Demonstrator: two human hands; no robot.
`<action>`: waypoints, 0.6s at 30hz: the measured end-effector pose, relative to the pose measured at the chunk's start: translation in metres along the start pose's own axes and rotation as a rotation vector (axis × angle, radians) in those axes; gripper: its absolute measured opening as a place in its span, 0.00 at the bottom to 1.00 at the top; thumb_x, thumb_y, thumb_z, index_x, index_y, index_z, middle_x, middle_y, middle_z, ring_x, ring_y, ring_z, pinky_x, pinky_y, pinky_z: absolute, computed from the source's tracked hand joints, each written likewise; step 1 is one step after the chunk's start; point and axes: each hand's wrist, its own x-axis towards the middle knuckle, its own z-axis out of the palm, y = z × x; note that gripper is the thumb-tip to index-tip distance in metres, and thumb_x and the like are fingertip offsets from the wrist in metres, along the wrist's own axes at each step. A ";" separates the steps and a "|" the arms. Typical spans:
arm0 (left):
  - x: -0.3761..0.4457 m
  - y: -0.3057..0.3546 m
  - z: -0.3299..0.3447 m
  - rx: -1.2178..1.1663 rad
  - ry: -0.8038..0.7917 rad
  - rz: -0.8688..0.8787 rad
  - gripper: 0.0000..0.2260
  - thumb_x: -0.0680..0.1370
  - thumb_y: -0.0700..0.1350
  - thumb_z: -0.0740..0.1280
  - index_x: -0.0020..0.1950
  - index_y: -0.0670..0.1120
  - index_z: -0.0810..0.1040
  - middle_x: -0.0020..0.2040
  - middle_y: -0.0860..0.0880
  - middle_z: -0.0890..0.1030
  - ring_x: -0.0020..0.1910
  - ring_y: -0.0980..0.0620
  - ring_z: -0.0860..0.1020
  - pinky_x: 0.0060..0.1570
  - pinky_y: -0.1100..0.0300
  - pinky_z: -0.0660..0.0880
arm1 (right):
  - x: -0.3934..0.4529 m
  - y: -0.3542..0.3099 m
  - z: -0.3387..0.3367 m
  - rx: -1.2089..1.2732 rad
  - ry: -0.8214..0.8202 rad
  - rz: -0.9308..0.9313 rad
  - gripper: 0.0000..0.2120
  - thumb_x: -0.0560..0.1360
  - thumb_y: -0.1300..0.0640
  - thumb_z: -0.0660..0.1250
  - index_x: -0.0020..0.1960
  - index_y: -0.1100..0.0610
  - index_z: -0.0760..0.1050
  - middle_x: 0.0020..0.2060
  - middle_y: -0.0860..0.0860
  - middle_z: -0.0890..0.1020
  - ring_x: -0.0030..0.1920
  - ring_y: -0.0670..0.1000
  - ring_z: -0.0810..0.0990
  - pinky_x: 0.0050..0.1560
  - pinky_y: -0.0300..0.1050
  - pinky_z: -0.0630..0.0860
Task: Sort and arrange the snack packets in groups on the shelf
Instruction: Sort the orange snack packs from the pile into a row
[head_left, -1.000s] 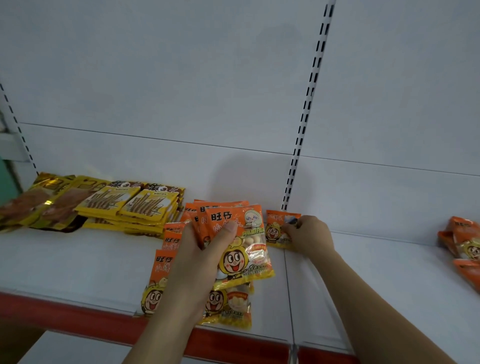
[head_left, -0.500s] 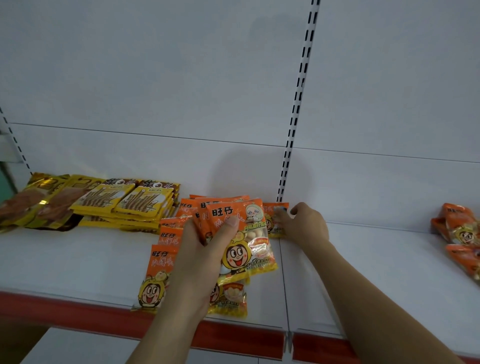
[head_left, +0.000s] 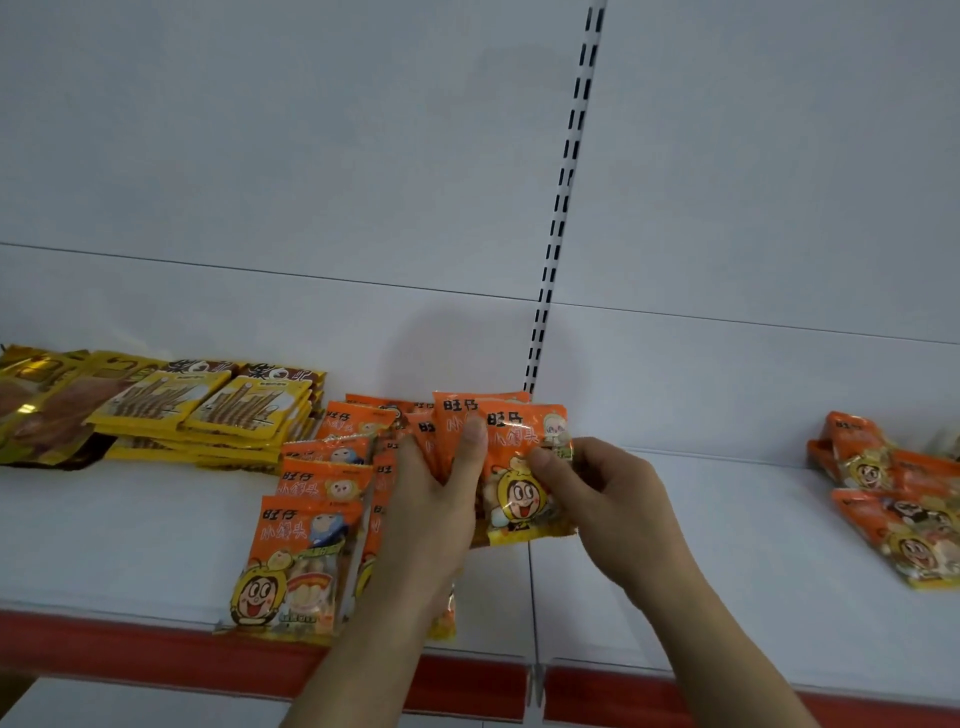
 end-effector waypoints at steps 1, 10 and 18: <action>0.000 -0.001 0.000 -0.016 0.000 -0.002 0.27 0.72 0.66 0.69 0.68 0.57 0.71 0.56 0.53 0.86 0.49 0.51 0.87 0.48 0.46 0.85 | 0.001 0.000 -0.003 0.026 0.028 0.008 0.09 0.77 0.46 0.70 0.47 0.52 0.82 0.37 0.44 0.86 0.38 0.43 0.85 0.35 0.36 0.78; 0.006 0.005 -0.034 -0.138 0.155 0.047 0.11 0.80 0.53 0.70 0.62 0.55 0.77 0.51 0.55 0.87 0.48 0.52 0.87 0.42 0.52 0.84 | 0.062 0.046 -0.004 -0.221 0.185 0.202 0.16 0.80 0.53 0.63 0.38 0.58 0.80 0.32 0.52 0.81 0.32 0.51 0.76 0.32 0.41 0.68; 0.012 0.003 -0.053 -0.168 0.210 0.022 0.13 0.77 0.57 0.72 0.61 0.61 0.78 0.56 0.55 0.86 0.56 0.47 0.85 0.56 0.38 0.81 | 0.096 0.075 0.032 -0.536 0.185 0.182 0.20 0.81 0.47 0.62 0.38 0.60 0.75 0.30 0.52 0.78 0.33 0.51 0.75 0.31 0.43 0.67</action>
